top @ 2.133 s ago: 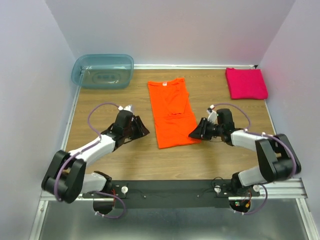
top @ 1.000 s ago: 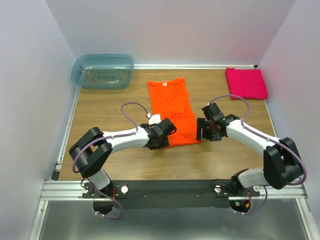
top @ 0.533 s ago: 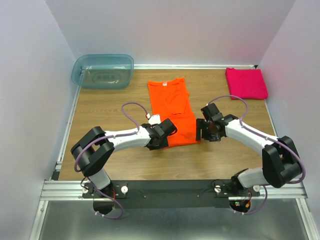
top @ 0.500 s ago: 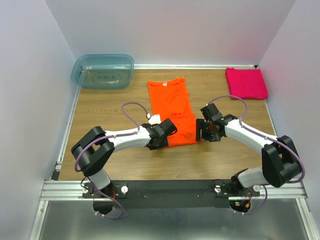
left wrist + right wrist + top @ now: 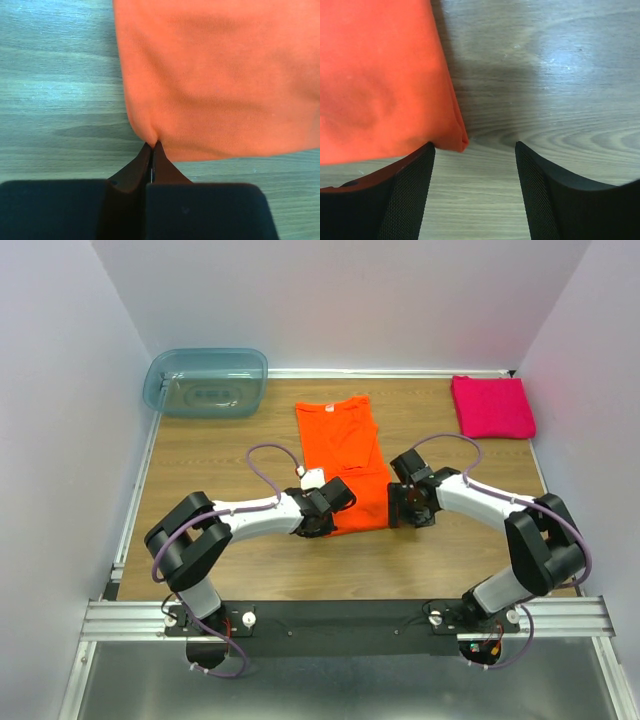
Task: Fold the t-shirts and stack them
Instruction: Fold the tshirt
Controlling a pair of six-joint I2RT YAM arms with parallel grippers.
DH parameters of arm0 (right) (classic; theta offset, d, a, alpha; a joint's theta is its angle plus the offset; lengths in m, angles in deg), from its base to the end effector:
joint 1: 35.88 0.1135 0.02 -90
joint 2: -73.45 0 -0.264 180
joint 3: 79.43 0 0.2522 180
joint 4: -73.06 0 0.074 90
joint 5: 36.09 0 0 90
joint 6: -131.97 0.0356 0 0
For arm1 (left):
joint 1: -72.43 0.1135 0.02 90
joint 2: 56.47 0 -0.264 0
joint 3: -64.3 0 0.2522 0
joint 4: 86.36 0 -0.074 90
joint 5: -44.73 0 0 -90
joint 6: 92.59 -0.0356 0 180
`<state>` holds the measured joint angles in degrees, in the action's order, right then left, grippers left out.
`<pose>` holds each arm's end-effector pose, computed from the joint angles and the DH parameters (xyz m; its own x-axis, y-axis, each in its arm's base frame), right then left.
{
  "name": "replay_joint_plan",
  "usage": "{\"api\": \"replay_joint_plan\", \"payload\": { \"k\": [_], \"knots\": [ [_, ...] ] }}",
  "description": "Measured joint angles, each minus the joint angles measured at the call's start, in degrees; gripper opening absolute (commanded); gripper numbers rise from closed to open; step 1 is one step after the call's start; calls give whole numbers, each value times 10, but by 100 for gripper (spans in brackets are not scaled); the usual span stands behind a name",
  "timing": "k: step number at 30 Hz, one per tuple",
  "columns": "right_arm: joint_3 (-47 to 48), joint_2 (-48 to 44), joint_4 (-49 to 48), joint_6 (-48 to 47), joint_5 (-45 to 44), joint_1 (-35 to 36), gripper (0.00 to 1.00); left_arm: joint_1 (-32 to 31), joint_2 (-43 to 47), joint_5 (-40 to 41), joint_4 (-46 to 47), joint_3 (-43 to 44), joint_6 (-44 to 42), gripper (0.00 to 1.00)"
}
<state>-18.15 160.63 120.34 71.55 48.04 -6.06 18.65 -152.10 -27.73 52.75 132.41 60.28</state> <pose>0.2322 0.1289 0.1623 -0.9538 0.0193 -0.3000 0.0021 0.9983 0.0577 0.1914 -0.2432 0.1593 -0.8768 -0.2390 -0.4172 -0.1681 0.9653 -0.1997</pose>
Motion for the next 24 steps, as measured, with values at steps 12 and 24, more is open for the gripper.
{"api": "replay_joint_plan", "payload": {
  "k": [12, 24],
  "knots": [
    [31, -6, -2, 19, 1, 10, 62, 0, 3, 0, 14, -7, -21, 0],
    [23, 28, -17, 25, -21, 12, 51, 0, 7, 1, 25, -14, -37, 0]
  ]
}}
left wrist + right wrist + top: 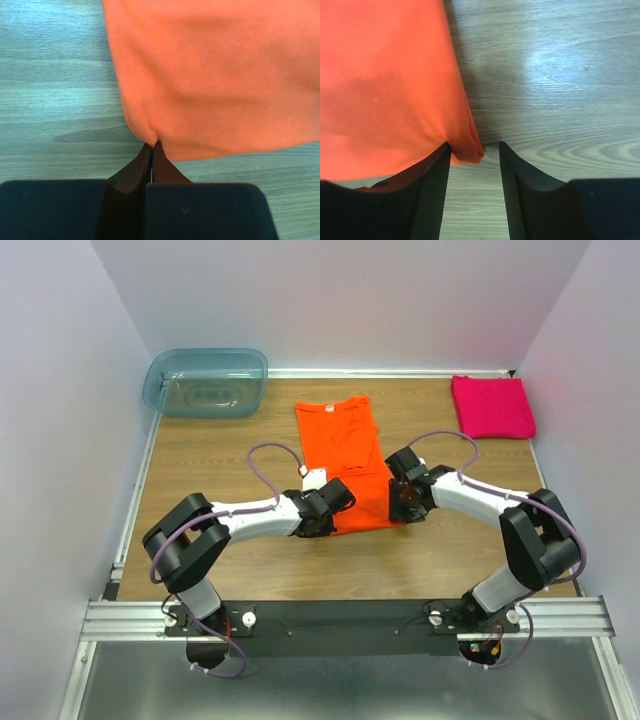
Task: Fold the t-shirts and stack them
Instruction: Fold the tshirt
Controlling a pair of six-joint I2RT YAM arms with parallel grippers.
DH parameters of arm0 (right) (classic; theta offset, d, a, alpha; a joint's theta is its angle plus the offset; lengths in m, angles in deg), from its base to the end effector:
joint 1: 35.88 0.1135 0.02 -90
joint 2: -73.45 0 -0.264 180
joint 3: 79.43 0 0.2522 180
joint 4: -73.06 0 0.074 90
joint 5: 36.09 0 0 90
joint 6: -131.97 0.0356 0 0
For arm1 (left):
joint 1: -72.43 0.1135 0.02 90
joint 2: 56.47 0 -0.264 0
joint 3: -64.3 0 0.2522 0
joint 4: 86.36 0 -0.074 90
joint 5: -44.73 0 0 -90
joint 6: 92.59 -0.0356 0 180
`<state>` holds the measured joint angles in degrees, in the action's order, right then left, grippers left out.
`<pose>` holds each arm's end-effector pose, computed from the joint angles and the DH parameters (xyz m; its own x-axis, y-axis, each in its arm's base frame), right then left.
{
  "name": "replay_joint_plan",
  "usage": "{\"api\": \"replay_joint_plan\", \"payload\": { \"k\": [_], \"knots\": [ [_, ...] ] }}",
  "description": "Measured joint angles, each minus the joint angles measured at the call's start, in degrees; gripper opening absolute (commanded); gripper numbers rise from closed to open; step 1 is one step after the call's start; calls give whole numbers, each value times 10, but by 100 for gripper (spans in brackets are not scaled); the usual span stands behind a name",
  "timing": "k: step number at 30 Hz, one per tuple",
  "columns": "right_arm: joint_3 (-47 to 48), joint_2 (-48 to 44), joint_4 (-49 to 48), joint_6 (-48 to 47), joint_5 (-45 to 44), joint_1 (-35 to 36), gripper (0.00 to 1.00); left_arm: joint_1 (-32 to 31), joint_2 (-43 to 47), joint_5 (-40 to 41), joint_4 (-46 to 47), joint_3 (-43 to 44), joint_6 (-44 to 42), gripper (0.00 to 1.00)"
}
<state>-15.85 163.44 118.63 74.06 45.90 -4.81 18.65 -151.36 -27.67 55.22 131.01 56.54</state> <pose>0.2421 0.1401 0.1614 -0.9420 0.0466 -0.3325 0.0310 0.9982 0.0521 0.1905 -0.2419 0.1584 -0.8774 -0.1867 -0.4420 -0.1073 0.9742 -0.1985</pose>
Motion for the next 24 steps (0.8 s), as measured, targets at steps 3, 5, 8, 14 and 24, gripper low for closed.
{"api": "replay_joint_plan", "payload": {
  "k": [3, 5, 8, 14, 24],
  "knots": [
    [-1, 2, -5, 0, -3, 6, 51, 0, 0, 0, 2, -1, -4, 0],
    [-1, 5, -13, 4, -5, 14, 51, -1, 1, 0, 6, -3, -7, 0],
    [-4, 8, -25, 11, -8, 26, 49, -1, 2, 0, 9, -4, -10, 0],
    [-20, 8, -50, 31, -5, 32, 28, -1, 7, 0, 17, -13, -12, 0],
    [-35, -5, -80, 43, 15, 33, 1, 1, 14, 0, 13, -15, -27, 0]
  ]
}}
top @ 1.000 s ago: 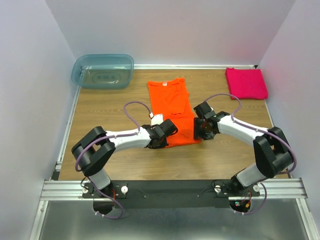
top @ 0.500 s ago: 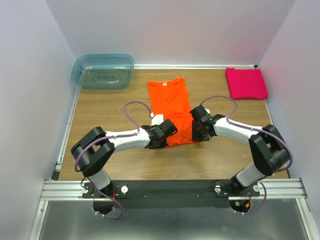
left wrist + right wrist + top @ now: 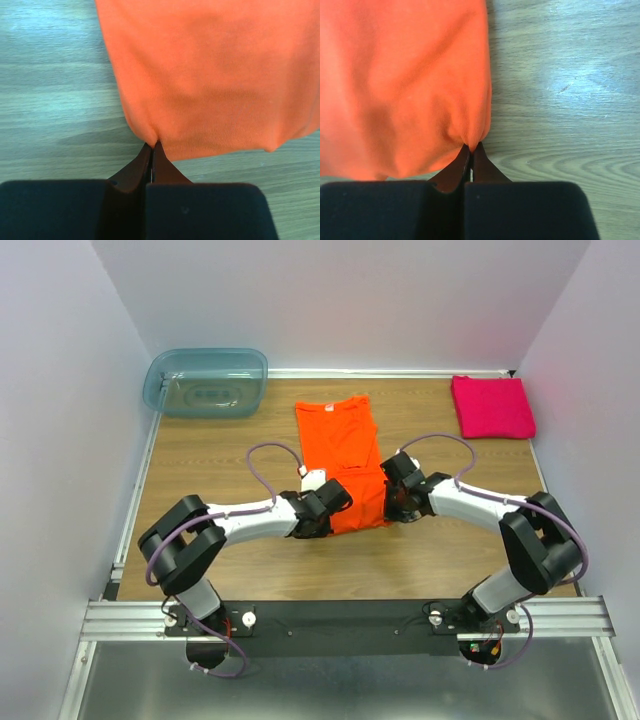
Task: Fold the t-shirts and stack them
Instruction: Fold the tshirt
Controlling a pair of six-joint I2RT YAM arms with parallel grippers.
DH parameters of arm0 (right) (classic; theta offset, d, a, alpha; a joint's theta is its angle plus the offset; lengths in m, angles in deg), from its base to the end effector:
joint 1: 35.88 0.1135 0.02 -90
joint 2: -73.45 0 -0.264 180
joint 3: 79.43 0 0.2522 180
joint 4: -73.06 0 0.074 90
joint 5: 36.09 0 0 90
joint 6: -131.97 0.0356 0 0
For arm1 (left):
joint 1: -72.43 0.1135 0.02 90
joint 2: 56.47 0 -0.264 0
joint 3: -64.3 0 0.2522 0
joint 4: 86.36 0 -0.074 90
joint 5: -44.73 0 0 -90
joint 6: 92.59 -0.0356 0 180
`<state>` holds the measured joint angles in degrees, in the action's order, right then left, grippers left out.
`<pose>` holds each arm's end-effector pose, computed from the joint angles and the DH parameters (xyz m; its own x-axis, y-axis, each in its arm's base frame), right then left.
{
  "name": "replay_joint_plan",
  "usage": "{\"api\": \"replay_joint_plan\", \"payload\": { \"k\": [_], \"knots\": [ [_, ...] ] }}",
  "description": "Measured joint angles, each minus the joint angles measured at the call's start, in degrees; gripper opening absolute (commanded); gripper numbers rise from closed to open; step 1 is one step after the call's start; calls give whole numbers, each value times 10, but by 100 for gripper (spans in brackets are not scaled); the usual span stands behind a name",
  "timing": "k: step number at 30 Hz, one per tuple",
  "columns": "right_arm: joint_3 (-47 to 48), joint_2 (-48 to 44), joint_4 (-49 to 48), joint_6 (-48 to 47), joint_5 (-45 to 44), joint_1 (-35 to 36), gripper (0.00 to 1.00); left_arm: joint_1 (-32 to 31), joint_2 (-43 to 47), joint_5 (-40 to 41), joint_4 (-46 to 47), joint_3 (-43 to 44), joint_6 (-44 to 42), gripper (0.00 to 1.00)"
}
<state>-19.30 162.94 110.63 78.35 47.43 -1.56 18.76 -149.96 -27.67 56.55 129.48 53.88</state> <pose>0.2338 0.1547 0.1532 -0.9224 0.0839 -0.3771 0.0291 0.9884 0.1488 0.1882 -0.2378 0.1593 -0.8755 -0.1507 -0.4591 -0.0660 0.9785 -0.1951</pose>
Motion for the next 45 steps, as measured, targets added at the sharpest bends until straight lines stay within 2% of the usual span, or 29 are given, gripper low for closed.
{"api": "replay_joint_plan", "payload": {
  "k": [4, 8, 14, 17, 22, 26, 33, 38, 45],
  "knots": [
    [3, -11, 16, -5, 5, 1, 1, 4, 14, -2, -54, 4, -23, 0],
    [3, -25, 80, -16, 34, 5, 1, 6, 43, -28, -94, 4, -48, 0],
    [3, -69, 214, -46, 99, 8, 1, -27, 136, -117, -127, -33, -68, 0],
    [6, -107, 283, -62, 139, 9, 1, -63, 182, -179, -148, -46, -69, 0],
    [59, -128, 394, -86, 164, 9, 1, -93, 219, -250, -173, -42, -75, 0],
    [172, -89, 460, -95, 126, 9, 1, -45, 213, -267, -196, -6, -102, 0],
    [352, 32, 478, -125, 44, 7, 1, 118, 193, -260, -201, 65, -167, 0],
    [460, 108, 481, -154, 4, -6, 1, 169, 155, -249, -195, 120, -208, 0],
    [562, 168, 473, -181, -18, -19, 1, 221, 118, -249, -156, 139, -239, 0]
  ]
}}
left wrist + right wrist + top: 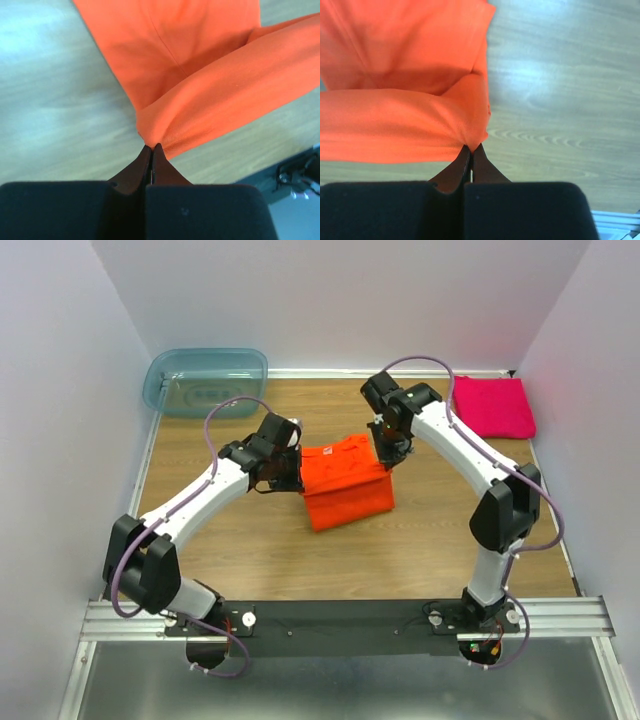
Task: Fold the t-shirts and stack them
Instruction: Fold the tshirt
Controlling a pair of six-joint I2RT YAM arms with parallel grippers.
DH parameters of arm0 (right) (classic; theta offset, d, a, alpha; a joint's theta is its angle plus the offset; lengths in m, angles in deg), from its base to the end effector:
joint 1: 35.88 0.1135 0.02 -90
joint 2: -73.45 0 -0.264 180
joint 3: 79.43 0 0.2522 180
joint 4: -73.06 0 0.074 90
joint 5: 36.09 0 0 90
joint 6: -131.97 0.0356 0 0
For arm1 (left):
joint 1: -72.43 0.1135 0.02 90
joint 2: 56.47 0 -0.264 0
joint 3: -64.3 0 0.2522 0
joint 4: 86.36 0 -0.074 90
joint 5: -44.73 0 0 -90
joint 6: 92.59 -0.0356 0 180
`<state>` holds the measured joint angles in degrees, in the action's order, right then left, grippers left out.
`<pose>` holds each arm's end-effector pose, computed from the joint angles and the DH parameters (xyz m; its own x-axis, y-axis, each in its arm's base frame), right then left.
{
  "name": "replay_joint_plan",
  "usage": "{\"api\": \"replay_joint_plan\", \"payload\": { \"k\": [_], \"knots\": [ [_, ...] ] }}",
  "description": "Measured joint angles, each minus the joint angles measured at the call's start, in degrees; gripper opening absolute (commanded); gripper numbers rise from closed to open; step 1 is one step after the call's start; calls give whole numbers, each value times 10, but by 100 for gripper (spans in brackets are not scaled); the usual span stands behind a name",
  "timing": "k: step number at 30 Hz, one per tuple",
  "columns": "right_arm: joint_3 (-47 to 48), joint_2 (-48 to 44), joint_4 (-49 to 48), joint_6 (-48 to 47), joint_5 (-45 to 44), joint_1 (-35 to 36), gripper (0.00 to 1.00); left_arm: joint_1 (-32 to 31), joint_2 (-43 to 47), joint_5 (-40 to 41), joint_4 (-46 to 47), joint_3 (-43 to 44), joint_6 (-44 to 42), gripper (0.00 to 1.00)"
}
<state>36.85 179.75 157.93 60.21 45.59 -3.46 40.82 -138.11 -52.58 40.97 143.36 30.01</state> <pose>0.3159 0.1945 0.3051 -0.9301 -0.2238 -0.2913 -0.2185 0.9745 -0.0511 0.2496 -0.1589 0.2735 -0.9029 -0.0718 -0.4239 0.1130 0.9116 -0.3952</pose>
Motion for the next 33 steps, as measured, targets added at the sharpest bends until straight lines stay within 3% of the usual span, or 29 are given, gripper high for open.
{"api": "replay_joint_plan", "payload": {
  "k": [17, 33],
  "knots": [
    [98, 101, -59, -40, -23, -22, 1, 48, -89, 13, 59, 45, -43, 0],
    [-10, 152, -229, -48, -21, -37, 1, 66, -203, 35, 162, 20, -40, 0]
  ]
}}
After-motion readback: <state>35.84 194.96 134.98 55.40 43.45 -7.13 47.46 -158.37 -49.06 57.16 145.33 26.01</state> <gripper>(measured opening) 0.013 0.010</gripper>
